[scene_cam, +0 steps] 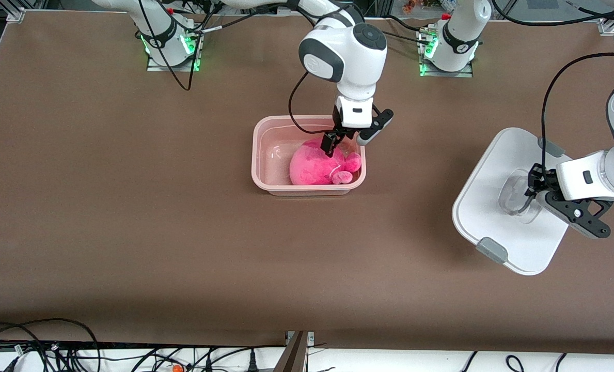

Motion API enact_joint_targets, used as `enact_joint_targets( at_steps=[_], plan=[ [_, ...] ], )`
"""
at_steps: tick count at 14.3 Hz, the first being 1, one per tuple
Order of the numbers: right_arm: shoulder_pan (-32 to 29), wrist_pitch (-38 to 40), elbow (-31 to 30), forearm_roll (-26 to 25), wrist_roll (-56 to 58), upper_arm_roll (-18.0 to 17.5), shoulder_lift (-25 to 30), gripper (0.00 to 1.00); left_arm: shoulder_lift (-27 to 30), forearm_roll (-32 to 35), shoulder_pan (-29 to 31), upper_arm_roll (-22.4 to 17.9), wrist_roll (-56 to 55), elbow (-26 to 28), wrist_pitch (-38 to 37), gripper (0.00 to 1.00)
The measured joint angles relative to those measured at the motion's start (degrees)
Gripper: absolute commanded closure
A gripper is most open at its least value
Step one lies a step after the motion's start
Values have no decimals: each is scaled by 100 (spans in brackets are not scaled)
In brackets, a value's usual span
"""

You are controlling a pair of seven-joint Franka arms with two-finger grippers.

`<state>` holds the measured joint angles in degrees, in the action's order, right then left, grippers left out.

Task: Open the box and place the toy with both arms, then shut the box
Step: 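Lower the toy into the box and open the right gripper, then withdraw the right gripper while the left gripper carries the lid over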

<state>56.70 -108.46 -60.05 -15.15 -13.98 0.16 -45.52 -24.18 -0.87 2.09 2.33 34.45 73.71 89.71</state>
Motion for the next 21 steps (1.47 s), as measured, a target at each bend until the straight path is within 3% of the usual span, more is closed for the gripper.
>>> enact_joint_targets(
  at_steps=[5, 8, 11, 13, 17, 19, 21],
  plan=[
    [-243, 134, 7, 76, -158, 112, 301, 0, 0, -9, 1, 1, 0, 0, 0, 100],
    [-736, 271, 20, 457, -185, 167, 614, 0, 0, -17, -4, 40, 30, 0, 0, 100],
    [-842, 684, -140, 1051, -359, 602, 1249, 0, 0, -20, -35, 323, 99, 0, 0, 100],
    [-916, 819, -550, 1510, -375, 1062, 1834, 0, -5, -20, -226, 490, 99, 5, 0, 100],
    [-1028, 1128, -1774, 1696, -374, 1763, 3208, 0, -103, -19, -867, 560, 273, 22, 58, 100],
    [-1064, 1266, -2451, 1701, -374, 2024, 3886, 0, -207, -19, -1327, 580, 321, 30, 291, 100],
    [-1462, 1284, -3164, 1689, -303, 2063, 4507, 0, -355, -18, -1842, 590, 321, 40, 516, 100]
  ],
)
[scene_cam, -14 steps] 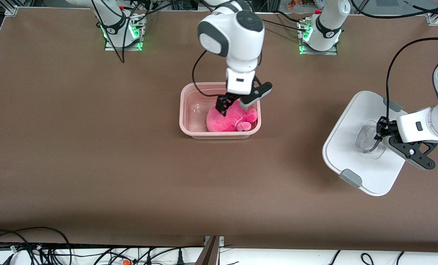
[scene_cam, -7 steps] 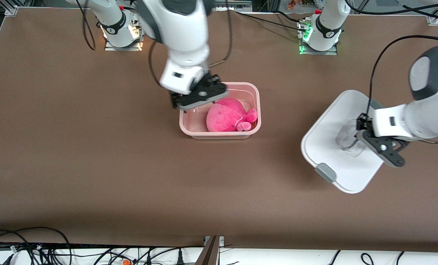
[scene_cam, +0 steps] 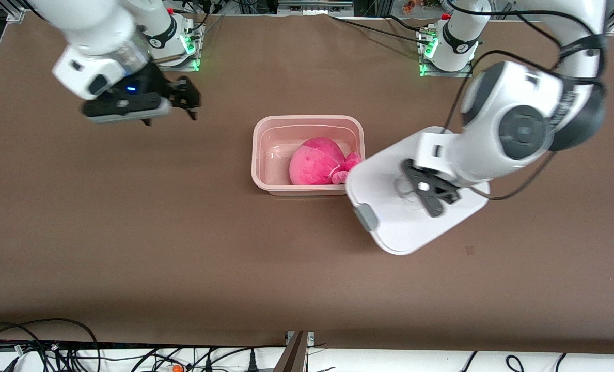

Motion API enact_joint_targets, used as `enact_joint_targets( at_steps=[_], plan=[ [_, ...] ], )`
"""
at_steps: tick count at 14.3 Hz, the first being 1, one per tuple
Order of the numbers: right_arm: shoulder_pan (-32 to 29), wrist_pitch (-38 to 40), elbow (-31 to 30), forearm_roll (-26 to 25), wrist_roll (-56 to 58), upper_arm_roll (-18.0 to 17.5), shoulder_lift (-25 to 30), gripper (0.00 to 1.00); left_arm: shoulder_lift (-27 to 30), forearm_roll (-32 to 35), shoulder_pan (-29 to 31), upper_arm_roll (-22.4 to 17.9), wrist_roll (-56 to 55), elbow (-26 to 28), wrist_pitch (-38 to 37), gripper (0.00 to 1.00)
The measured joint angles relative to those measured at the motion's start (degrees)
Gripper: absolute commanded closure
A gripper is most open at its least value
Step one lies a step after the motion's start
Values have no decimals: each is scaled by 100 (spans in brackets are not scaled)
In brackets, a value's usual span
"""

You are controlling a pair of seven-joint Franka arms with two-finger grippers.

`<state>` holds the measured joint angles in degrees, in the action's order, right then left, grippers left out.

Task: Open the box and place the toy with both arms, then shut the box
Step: 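Withdraw the right gripper while the left gripper carries the lid over, then lower the lid onto the box with the left gripper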

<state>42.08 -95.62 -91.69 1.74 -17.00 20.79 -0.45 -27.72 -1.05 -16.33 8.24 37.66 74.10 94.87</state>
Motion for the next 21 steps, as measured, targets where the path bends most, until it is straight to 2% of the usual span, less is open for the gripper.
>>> enact_joint_targets(
  at_steps=[2, 4, 6, 8, 12, 18, 21],
  plan=[
    [-806, 0, -433, -2, 461, -245, 343, 0, -175, 1, -470, 5, 0, 6, 149, 100],
    [-1620, -2, -572, -1, 913, -557, 425, 0, -291, 2, -893, 7, -3, 7, 362, 100],
    [-2184, -2, -590, -1, 1260, -786, 421, 0, -360, 22, -1305, 2, -2, 9, 539, 100],
    [-2588, 24, -590, -1, 1487, -1033, 436, 0, -448, 324, -1756, 4, -2, 14, 650, 100],
    [-2656, 88, -590, -2, 1504, -1138, 472, 0, -605, 797, -2335, -5, -5, 23, 667, 100],
    [-2708, 1, -573, -76, 1495, -1144, 412, 0, -855, 960, -2399, -34, 29, 28, 919, 100],
    [-2719, -42, -354, -157, 1507, -1149, 304, 0, -911, 960, -2455, -33, 29, 28, 936, 100]
  ],
)
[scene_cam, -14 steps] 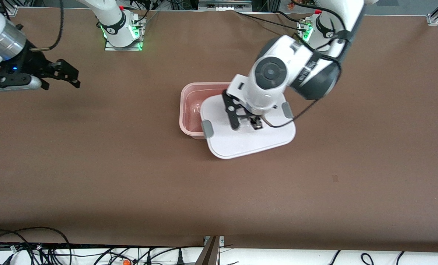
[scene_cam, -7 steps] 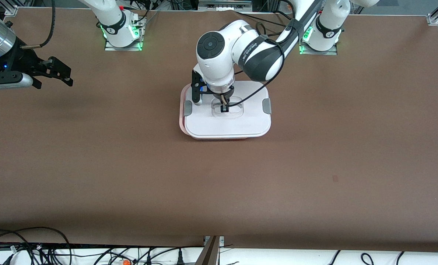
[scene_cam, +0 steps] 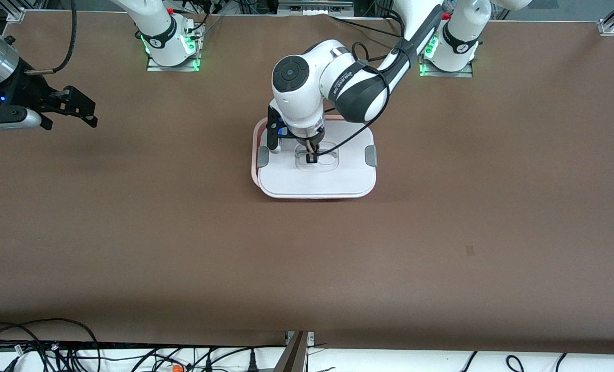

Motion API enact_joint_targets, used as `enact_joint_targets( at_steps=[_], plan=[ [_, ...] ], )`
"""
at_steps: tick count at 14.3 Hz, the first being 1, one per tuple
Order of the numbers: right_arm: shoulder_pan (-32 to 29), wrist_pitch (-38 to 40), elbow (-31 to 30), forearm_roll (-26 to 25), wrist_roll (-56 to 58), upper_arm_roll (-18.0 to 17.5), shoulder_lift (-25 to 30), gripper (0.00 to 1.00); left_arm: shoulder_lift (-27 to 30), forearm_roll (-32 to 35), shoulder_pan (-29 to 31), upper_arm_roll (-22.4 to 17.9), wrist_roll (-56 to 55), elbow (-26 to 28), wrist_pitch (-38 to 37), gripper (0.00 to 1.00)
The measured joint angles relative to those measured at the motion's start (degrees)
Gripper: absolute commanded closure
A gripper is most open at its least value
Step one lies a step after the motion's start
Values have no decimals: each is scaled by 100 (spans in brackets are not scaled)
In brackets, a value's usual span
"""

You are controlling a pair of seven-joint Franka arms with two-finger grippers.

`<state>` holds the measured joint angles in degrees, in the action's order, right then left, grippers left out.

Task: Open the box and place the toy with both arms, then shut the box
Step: 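Lower the lid onto the box with the left gripper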

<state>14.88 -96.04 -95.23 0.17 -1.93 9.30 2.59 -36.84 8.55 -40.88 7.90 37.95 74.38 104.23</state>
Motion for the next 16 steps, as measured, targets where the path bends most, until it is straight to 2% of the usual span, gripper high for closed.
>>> enact_joint_targets(
  at_steps=[16],
  plan=[
    [-39, 7, 184, 0, 14, -23, -113, 0, -46, 13, -154, -45, -77, 3, 2, 100]
  ],
)
